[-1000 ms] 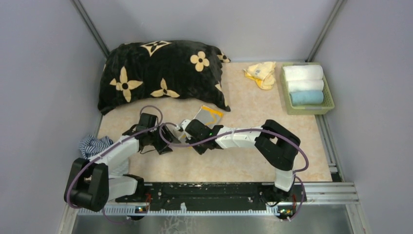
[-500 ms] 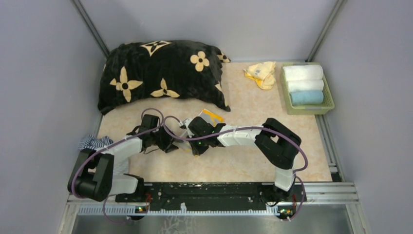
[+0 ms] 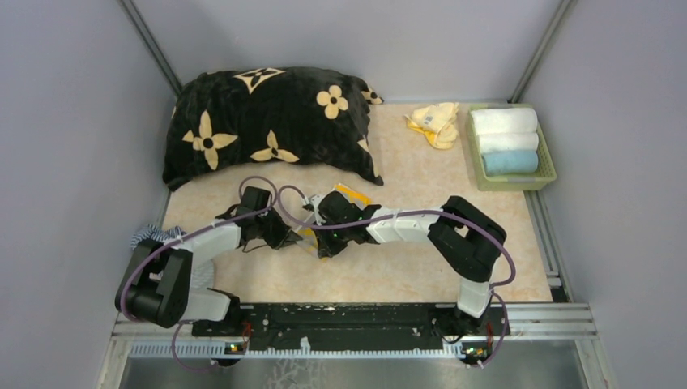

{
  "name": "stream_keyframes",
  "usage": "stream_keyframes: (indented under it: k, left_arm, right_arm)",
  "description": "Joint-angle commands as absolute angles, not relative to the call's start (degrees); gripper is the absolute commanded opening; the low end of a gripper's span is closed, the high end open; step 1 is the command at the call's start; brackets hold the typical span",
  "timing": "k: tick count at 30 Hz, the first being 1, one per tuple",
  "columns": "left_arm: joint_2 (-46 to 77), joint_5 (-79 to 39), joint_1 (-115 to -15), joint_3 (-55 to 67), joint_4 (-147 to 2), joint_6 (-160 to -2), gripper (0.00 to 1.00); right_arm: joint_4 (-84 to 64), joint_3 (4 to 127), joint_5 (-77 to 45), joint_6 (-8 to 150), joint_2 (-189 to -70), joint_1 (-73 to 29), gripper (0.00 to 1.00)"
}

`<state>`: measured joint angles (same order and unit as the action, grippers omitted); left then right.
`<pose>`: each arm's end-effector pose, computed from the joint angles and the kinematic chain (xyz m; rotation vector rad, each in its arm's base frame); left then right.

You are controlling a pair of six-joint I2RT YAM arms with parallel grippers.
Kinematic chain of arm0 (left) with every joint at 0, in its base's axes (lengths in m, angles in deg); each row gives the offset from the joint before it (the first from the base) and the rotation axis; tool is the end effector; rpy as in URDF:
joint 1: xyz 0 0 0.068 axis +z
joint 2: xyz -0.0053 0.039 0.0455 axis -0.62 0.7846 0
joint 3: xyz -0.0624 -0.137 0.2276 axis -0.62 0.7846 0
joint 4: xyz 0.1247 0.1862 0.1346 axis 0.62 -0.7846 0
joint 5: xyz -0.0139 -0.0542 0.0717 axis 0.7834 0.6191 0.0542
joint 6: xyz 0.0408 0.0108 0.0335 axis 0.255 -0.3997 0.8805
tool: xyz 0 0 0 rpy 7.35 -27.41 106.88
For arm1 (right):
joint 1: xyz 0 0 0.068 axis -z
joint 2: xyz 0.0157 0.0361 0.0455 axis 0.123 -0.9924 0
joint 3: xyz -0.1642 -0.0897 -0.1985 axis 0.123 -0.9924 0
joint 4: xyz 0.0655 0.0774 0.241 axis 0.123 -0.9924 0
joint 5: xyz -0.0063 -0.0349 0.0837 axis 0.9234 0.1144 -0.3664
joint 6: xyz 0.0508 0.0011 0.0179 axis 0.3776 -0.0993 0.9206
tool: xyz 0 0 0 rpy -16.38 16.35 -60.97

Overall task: Roll the towels
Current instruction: Roll the towel at the center of the board.

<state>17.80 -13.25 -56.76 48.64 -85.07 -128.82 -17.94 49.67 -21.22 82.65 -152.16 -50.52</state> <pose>0.2130 -0.0808 0.1372 -0.8691 2.6310 -0.7732 0.1903 0.3144 0.1599 -0.9787 2.4544 0.7966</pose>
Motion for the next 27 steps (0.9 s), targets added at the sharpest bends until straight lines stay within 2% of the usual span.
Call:
stream_keyframes:
  k: [1, 5, 10, 17, 27]
  left_arm:
    - [17.6, -17.4, -56.8, 45.8, -89.0, -125.5, 0.09]
    - [15.3, -18.6, -56.8, 44.1, -92.2, -123.1, 0.36]
    - [9.2, -20.9, -56.6, 43.3, -96.2, -119.9, 0.54]
    - [3.0, -17.8, -56.3, 46.3, -98.7, -116.9, 0.59]
    - [2.7, -6.5, -56.3, 54.6, -85.5, -119.7, 0.59]
  right_arm:
    - [-16.2, 49.2, -28.1, 84.8, -149.7, -49.0, 0.0]
    - [-15.0, 48.9, -33.1, 86.8, -149.9, -46.7, 0.0]
    - [-9.9, 46.8, -41.0, 91.6, -150.3, -41.9, 0.0]
    - [-2.8, 43.6, -50.0, 97.7, -152.8, -36.3, 0.0]
    - [-5.3, 45.5, -52.5, 97.7, -158.7, -33.4, 0.0]
